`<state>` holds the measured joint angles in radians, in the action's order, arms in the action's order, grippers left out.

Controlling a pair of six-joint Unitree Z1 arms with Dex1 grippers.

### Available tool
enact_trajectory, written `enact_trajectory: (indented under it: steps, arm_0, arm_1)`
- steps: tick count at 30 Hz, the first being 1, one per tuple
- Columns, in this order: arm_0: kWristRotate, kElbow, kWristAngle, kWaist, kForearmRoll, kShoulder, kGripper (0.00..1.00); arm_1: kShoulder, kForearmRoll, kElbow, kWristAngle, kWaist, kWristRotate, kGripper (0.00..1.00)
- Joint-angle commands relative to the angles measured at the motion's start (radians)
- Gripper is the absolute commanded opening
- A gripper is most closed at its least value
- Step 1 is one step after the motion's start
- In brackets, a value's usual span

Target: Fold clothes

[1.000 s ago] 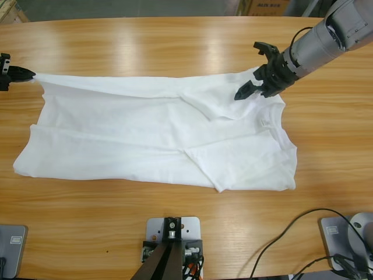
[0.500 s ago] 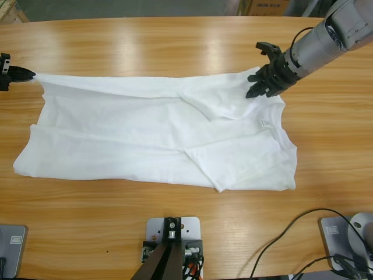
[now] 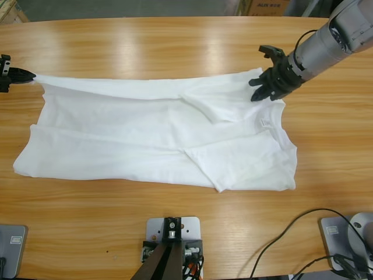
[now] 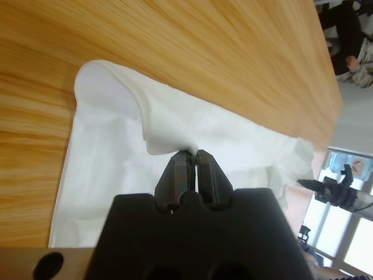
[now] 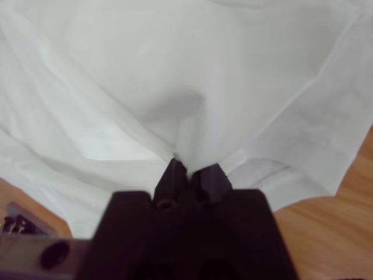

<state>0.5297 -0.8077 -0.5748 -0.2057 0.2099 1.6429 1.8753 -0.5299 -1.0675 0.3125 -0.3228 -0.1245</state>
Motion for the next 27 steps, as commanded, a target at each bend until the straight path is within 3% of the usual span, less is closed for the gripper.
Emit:
enact_trajectory:
  steps: [1, 10, 27]
  arm_0:
    - [-0.009, 0.009, -0.014, 0.007, 0.029, -0.022, 0.0]
    - [-0.008, -0.015, -0.014, 0.014, 0.059, -0.06, 0.0]
    - [-0.019, -0.018, -0.013, 0.003, 0.082, -0.059, 0.0]
  arm_1:
    - [-0.09, -0.142, -0.106, -0.027, 0.014, 0.018, 0.0]
    - [-0.109, -0.298, -0.284, -0.029, 0.027, 0.025, 0.0]
    - [-0.16, -0.308, -0.193, -0.037, 0.078, 0.026, 0.0]
